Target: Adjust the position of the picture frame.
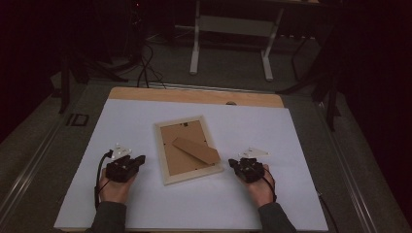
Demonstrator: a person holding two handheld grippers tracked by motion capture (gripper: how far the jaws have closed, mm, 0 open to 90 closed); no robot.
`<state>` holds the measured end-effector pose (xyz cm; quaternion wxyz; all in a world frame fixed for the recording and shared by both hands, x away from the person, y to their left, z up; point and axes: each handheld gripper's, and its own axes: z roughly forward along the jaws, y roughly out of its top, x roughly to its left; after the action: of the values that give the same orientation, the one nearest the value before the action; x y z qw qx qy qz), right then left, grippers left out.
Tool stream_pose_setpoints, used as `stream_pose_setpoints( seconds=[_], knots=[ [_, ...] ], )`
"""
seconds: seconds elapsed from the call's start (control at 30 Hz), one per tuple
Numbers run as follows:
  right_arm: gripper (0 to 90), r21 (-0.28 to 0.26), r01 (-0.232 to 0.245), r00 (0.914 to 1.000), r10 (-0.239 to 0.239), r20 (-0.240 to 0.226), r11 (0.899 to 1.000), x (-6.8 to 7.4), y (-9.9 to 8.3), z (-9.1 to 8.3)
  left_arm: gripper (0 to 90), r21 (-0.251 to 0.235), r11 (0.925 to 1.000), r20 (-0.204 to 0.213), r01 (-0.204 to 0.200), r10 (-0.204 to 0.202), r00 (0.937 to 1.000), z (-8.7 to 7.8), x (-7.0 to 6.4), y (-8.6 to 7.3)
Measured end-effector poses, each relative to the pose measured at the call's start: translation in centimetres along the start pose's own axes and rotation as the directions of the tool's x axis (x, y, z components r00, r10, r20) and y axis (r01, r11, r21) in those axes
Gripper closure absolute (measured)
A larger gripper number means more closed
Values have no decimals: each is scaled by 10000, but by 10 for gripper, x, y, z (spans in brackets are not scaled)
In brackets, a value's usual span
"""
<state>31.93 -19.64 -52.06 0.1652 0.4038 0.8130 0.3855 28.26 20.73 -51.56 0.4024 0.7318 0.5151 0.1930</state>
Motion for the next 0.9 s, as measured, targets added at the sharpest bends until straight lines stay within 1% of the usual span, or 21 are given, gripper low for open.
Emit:
stream_pose_setpoints(
  seconds=[0.03, 0.07, 0.13, 0.17, 0.2, 0.23, 0.27, 0.33, 0.37, 0.4, 0.43, 0.57, 0.67, 0.73, 0.77, 0.9],
  knots=[
    [895, 59, 41, 10000, -40, -39, 10000, 1, -1, 2, 900, 91, 9999, -112, -143, 144, 9998, 2, -1, 1],
    [895, 110, 36, 10000, -36, -55, 9999, 2, -1, 3, 900, 176, 9996, -125, -224, 226, 9997, 4, -2, 2],
    [895, 146, 82, 9999, -80, -127, 9999, 5, -1, 6, 900, 271, 9992, -141, -281, 285, 9995, 10, -2, 4],
    [896, 157, 82, 9999, -80, -147, 9998, 5, -1, 7, 900, 322, 9992, -145, -246, 251, 9996, 13, -1, 5],
    [896, 165, 78, 9998, -74, -187, 9998, 6, -1, 7, 900, 369, 9992, -21, -142, 143, 9999, 17, -1, 6],
    [896, 174, 115, 9997, -111, -221, 9998, 7, 0, 8, 900, 434, 9990, -26, -139, 140, 9999, 20, 0, 6],
    [897, 206, 125, 9995, -119, -275, 9997, 8, 0, 8, 900, 510, 9985, -83, -184, 189, 9998, 23, -1, 7],
    [897, 257, 164, 9993, -155, -347, 9995, 10, 0, 10, 900, 572, 9982, -43, -198, 201, 9998, 29, -1, 7],
    [897, 292, 192, 9992, -182, -350, 9994, 11, 0, 12, 900, 647, 9975, -83, -269, 275, 9996, 31, -1, 7],
    [898, 348, 219, 9992, -208, -335, 9992, 12, -1, 13, 900, 746, 9969, -103, -257, 265, 9996, 34, -1, 8],
    [897, 366, 218, 9991, -204, -372, 9991, 12, -1, 14, 900, 758, 9969, -82, -211, 218, 9997, 36, -1, 8],
    [898, 448, 197, 9991, -180, -390, 9988, 14, -1, 17, 900, 952, 9954, -213, -110, 131, 9997, 42, 1, 7],
    [898, 452, 153, 9989, -133, -440, 9989, 13, -2, 18, 900, 1072, 9941, -236, -181, 208, 9995, 47, 1, 7],
    [898, 480, 110, 9989, -87, -464, 9988, 13, -2, 18, 900, 1091, 9935, -259, -338, 369, 9990, 49, 0, 9],
    [898, 487, 114, 9988, -91, -471, 9988, 12, -2, 18, 900, 1153, 9922, -224, -476, 506, 9985, 50, 0, 11],
    [898, 481, 113, 9987, -89, -502, 9988, 12, -2, 18, 900, 1276, 9888, -100, -777, 796, 9968, 57, -6, 17]
  ],
)
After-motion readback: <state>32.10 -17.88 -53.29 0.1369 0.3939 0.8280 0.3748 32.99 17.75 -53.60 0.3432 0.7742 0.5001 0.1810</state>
